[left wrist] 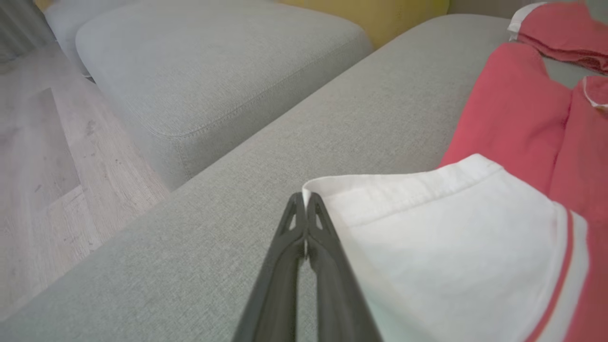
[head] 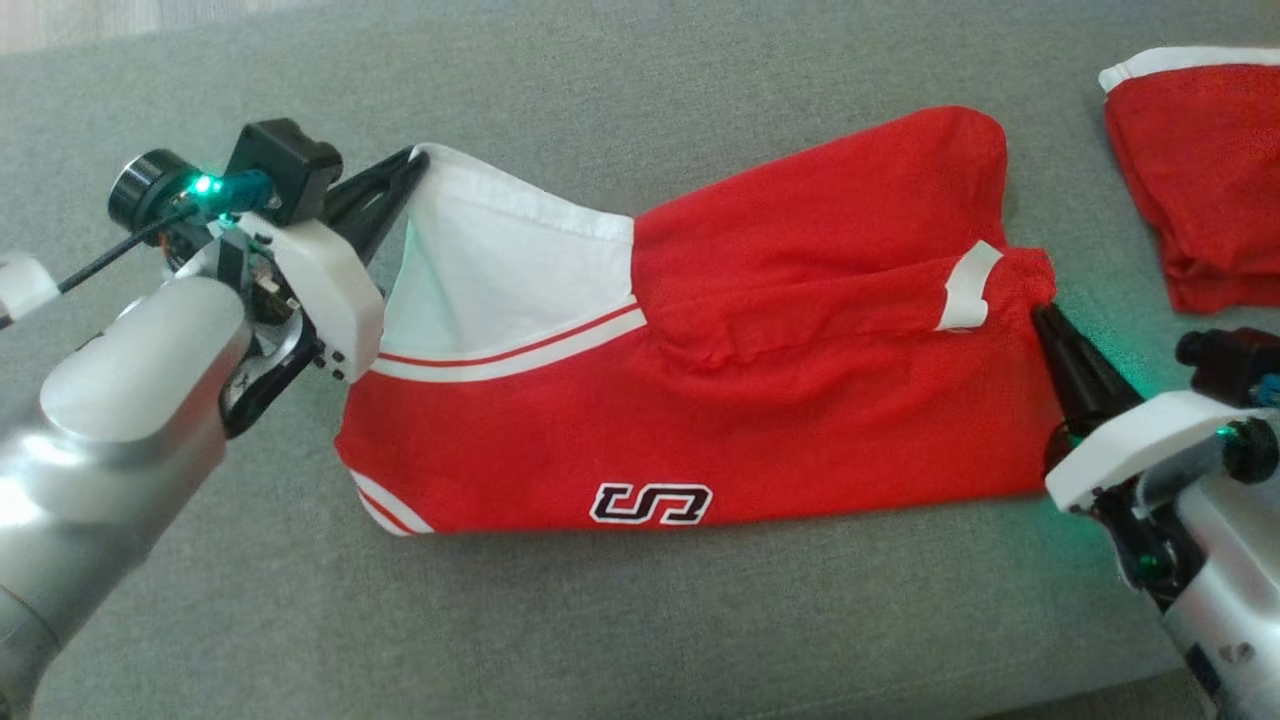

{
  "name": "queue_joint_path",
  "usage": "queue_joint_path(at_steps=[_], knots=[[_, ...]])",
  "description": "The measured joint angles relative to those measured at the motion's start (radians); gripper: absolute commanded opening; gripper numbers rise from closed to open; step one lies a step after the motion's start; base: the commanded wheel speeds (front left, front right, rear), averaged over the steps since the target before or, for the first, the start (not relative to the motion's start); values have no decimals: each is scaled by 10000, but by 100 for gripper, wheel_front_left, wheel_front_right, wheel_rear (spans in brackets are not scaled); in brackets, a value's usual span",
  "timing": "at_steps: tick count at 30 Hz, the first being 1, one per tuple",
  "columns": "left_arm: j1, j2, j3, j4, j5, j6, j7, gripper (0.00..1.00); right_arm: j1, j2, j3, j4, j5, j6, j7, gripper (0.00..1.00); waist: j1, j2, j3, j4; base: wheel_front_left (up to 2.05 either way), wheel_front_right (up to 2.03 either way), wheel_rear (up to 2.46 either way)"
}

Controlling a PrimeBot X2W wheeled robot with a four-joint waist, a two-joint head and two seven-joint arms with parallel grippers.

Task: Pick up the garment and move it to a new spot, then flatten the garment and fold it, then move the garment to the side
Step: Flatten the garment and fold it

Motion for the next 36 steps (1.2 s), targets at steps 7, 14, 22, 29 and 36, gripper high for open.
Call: queue_joint_path(at_steps=[7,14,22,29,36], knots=[[23,487,159,-614,0,150,-894,0,-155,-826,-6,-930,593,0,-418,0,0,0,-608,-68,0,0,0],[136,1592,901,-2508,-280,660,-1655,0,-516,-2213,-550,-2610,857,0,-274,0,-2,0,-1673,-160,0,0,0],[101,3235,1944,-5335,-738,1377,-1793,0,-1411,-3273,-1770,-4330,631,0,729,0,-3,1,-2748,-233,0,0,0],[-347,3607,2830,-6464,-1513,1850,-1709,0,-2431,-3452,-2786,-5172,-59,0,1586,0,-3,1,-3017,-125,0,0,0],[-1609,3173,2736,-5852,-1275,1394,-1103,0,-3865,-2807,-2698,-4485,-619,0,2328,0,-2,0,-2766,130,0,0,0]])
